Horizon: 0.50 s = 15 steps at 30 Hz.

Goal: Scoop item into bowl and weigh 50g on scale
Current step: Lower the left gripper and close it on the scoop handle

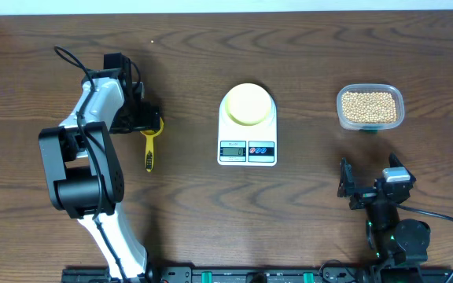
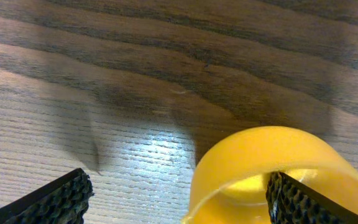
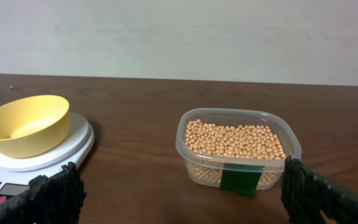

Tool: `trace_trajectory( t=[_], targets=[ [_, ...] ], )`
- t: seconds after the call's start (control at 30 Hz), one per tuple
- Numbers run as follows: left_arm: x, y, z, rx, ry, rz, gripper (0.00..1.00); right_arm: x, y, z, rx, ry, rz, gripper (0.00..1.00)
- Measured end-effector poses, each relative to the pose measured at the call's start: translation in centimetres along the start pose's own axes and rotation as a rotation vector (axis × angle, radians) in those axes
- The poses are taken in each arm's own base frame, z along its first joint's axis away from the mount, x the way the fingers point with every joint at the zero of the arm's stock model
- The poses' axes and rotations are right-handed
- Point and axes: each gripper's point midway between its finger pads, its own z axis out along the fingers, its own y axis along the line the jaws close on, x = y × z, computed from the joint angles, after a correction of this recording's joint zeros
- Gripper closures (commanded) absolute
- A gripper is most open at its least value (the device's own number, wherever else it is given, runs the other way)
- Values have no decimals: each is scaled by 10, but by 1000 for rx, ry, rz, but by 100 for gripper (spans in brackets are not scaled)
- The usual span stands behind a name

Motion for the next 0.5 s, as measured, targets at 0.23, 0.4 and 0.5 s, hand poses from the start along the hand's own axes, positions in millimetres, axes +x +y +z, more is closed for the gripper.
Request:
trace_trajectory(
  t=[0.23, 0.4, 0.5],
  targets=[
    [0, -1, 0, 6, 0, -2, 31, 0, 0, 0, 0, 0, 0, 1],
    [0, -2, 0, 11, -1, 0, 55, 0, 0, 0, 0, 0, 0, 1],
    [0, -2, 0, 14, -1, 0, 65, 0, 0, 0, 0, 0, 0, 1]
  ],
)
